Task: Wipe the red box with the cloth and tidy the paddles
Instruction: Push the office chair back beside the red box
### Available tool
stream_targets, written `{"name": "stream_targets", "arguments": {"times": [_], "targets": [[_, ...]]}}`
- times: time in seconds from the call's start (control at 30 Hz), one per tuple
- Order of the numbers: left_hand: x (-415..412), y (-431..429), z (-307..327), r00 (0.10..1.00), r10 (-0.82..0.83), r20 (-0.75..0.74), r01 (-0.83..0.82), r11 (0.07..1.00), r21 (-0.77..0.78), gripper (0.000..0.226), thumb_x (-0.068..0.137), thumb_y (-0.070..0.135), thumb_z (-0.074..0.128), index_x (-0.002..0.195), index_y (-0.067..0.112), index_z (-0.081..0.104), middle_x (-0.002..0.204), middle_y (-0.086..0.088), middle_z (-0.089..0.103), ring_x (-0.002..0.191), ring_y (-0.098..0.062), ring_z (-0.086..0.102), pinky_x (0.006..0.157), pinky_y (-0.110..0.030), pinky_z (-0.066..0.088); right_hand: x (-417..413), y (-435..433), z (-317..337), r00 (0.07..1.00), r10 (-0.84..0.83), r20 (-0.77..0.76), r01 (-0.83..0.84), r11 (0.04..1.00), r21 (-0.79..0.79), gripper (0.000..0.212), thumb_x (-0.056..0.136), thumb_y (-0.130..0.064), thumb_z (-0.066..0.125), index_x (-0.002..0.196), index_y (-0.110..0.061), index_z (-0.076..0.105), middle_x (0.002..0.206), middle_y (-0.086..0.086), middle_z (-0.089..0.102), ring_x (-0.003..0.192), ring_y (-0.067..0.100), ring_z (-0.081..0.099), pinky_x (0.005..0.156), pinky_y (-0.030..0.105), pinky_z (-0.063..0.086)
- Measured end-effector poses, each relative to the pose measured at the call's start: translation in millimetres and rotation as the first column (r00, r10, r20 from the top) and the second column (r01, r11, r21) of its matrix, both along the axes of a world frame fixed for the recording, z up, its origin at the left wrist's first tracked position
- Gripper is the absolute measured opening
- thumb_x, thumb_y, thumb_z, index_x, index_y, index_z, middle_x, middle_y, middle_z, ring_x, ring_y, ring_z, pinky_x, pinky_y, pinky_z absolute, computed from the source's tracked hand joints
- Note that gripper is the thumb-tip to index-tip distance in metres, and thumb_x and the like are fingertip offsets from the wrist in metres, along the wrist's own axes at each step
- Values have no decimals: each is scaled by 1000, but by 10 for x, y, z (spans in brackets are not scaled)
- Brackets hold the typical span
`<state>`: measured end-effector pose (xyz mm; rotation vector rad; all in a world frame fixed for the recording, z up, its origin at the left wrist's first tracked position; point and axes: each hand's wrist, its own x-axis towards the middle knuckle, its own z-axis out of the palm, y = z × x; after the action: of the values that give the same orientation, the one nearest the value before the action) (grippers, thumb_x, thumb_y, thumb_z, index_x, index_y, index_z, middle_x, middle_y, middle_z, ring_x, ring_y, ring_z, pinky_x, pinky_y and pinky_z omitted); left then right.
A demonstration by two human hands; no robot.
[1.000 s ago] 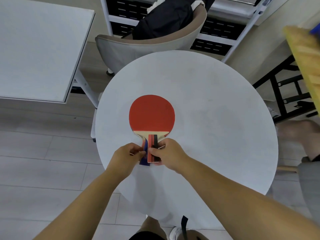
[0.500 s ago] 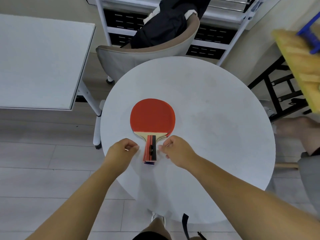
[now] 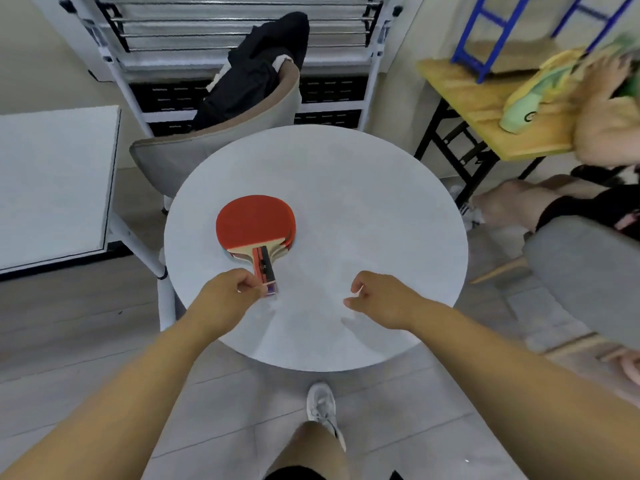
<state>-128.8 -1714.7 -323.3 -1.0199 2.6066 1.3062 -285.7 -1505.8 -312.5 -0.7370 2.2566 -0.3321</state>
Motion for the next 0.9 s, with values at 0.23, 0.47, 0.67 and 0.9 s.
{"name": "stream_targets", "arguments": {"times": [0.23,0.47,0.67,0.9], "targets": [[-86,728,372,941,-338,2,338,941,-38,18,90,33,58,90,16,64,92,8,65,88,-14,62,67,-23,43,412,1044,268,979,-171,-111,175,984,24,42,93,-43,51,127,-18,46,120,2,54,99,20,54,85,32,47],[-460,1516,578,750,-660,48,661,743,-109,18,90,40,56,91,23,61,93,12,60,86,-8,58,65,-22,41,859,1907,439,865,-483,-136,487,873,1,36,92,-41,54,117,-15,50,111,5,56,96,23,54,81,33,47],[-607,2125,608,496,-865,71,865,485,-132,21,90,37,56,93,18,62,94,5,62,87,-12,58,76,-28,47,1443,2518,420,691,-708,-147,721,690,68,44,94,-41,52,128,-14,46,124,7,56,110,26,53,88,31,42],[-474,3047,519,176,-978,110,978,160,-136,20,88,38,59,91,19,63,92,3,63,88,-15,58,74,-28,45,2494,3269,486,417,-887,-197,908,401,117,44,93,-43,51,129,-19,47,127,4,56,113,25,52,90,32,40]]}}
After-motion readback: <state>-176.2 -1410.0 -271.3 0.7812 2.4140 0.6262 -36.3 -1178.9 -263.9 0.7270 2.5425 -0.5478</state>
